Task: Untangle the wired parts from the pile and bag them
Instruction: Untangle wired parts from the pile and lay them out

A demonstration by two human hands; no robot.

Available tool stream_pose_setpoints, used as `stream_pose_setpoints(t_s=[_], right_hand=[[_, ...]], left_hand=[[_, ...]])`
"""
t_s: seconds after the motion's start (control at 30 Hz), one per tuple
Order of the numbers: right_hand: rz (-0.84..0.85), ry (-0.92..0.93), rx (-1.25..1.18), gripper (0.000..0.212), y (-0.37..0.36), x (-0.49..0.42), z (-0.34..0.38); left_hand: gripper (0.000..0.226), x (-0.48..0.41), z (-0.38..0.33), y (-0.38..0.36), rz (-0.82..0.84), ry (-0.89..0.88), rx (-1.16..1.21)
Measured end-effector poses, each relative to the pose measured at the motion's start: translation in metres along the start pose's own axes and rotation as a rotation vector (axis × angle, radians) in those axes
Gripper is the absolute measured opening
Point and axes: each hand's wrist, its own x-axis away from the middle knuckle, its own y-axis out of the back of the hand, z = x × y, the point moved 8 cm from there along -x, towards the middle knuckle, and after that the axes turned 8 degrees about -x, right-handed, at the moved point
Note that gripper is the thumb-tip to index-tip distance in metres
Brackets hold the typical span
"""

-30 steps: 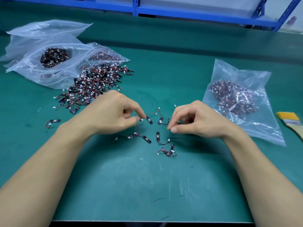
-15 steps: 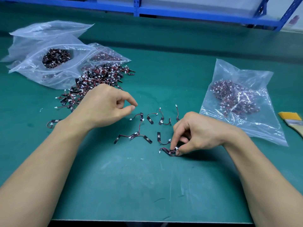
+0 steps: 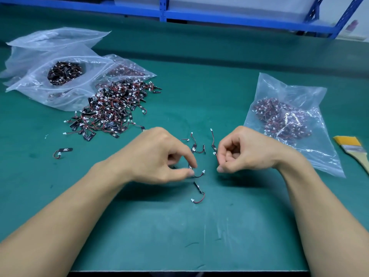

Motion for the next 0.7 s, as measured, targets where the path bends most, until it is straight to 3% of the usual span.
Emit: stream_pose_setpoints(t_s=[0.13,0.23,0.37,0.7], right_hand=[[-0.079,-0.059,0.066,0.017,0.003,-0.005,-0.006],[-0.221,-0.051,0.101,0.026,0.017,-0.005,-0.007],[-0.364,-0.017,0.078,0.030,0.030,-0.005,-0.005],[-0.463,0.042,-0.012,0.030,0.038,-0.008,-0.010]], left_hand=[[0.020,-0.001,-0.009,-0.023,0.154,-0.018,-0.033],[0.018,0.000,-0.010,-0.034,0.242,-0.030,-0.079],[0.016,-0.001,-0.011,-0.037,0.244,-0.032,-0.144],[0.013,0.000,-0.016,-0.043,0.252,-0.003,-0.245]])
